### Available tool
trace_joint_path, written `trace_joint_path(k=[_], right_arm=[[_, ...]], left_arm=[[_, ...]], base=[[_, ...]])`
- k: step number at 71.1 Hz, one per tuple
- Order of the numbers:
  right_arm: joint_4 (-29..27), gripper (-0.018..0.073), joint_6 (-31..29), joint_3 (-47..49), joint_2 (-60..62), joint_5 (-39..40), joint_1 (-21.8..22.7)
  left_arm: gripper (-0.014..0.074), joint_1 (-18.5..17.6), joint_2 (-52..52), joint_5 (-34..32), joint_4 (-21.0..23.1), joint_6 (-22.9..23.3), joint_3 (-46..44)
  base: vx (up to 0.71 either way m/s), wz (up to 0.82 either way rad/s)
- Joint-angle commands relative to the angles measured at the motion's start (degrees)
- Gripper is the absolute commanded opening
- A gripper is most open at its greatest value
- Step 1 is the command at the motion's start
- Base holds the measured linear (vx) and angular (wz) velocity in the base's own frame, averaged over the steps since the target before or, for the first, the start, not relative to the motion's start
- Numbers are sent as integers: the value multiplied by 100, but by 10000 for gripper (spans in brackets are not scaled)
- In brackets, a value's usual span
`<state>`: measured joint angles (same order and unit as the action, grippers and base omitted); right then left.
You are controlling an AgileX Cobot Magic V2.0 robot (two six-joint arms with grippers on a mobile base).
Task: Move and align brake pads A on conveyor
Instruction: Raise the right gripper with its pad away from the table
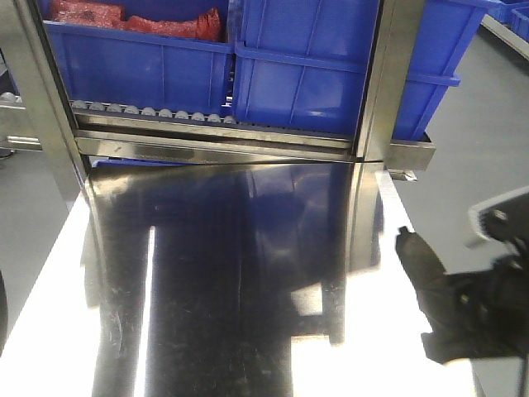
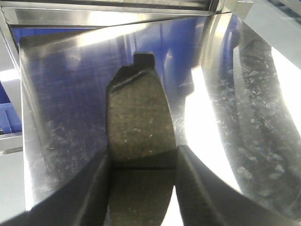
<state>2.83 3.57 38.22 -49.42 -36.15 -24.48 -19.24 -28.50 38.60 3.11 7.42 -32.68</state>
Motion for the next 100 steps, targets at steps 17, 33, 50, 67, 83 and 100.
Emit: trace_joint_path(k=[17, 33, 50, 67, 83, 100], right_arm=[[74, 43, -42, -732, 1876, 517, 23], [69, 43, -42, -844, 2400, 502, 23], [69, 43, -42, -844, 2467, 475, 23], [69, 43, -42, -844, 2467, 475, 23], [69, 43, -42, -844, 2467, 475, 23], [69, 43, -42, -844, 2467, 475, 23]], left_arm=[[217, -40, -17, -496, 9, 13, -150], [217, -40, -17, -496, 9, 13, -150], [217, -40, -17, -496, 9, 13, -150], [217, -40, -17, -496, 9, 13, -150], [217, -40, -17, -496, 9, 13, -150], [217, -40, -17, -496, 9, 13, -150]], base=[[0, 0], [0, 0], [0, 0], [0, 0], [0, 0], [0, 0]])
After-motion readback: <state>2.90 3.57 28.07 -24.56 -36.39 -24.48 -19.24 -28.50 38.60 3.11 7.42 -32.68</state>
